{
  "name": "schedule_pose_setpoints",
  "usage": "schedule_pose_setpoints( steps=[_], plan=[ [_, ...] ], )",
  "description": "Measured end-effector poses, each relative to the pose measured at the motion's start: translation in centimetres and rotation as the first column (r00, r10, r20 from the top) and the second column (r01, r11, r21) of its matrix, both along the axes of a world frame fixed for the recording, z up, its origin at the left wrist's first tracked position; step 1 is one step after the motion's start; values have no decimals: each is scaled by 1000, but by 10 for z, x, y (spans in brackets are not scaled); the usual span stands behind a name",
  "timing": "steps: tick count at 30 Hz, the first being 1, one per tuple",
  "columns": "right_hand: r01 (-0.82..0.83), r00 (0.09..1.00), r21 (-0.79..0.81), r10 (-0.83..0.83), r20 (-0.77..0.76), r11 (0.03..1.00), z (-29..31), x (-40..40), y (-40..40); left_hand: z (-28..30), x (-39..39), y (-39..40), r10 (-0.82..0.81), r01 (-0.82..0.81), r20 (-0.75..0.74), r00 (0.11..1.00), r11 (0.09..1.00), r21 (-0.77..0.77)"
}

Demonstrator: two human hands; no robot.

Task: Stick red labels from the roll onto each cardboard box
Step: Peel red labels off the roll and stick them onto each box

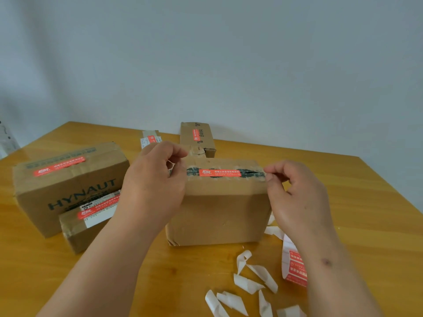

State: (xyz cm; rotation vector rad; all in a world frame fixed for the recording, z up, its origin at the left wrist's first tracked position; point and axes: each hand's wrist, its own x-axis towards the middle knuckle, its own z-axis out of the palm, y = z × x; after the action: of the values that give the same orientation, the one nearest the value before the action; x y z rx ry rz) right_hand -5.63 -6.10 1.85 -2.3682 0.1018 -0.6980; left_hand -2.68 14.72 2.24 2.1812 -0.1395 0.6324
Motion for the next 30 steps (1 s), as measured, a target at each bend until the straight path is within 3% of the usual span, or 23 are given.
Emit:
schedule_pose_setpoints(
  steps=[3, 6, 10, 16, 21, 26, 30],
  plan=[
    [8, 998, 5, -8, -64, 1000, -4, -8, -2, -2, -6, 3, 22, -22, -17, 1000, 1000, 18],
    [12, 970, 22, -6, -244, 1000, -12, -12, -2, -12, -10, 6, 58, -52, -166, 984, 998, 40],
    [-29, 940, 120, 68, -334, 992, -18, -15, 8, -24, -22, 1, -90, 9, -372, 924, 977, -214],
    [-10, 970, 252, 70, -232, 968, -16, -10, 12, -30, -29, -9, -78, 9, -272, 959, 970, -244],
    [92, 974, 181, -51, -219, 979, -18, 18, 19, -40, -24, -34, -142, 119, -257, 956, 988, -101],
    [-86, 951, 333, 177, -254, 939, -33, 30, 28, -52, -14, -53, -220, 226, -262, 939, 974, -9],
    [-50, 944, 499, 205, -259, 865, -31, 51, 21, -56, 5, -65, -361, 366, -304, 882, 930, -45]
  ],
)
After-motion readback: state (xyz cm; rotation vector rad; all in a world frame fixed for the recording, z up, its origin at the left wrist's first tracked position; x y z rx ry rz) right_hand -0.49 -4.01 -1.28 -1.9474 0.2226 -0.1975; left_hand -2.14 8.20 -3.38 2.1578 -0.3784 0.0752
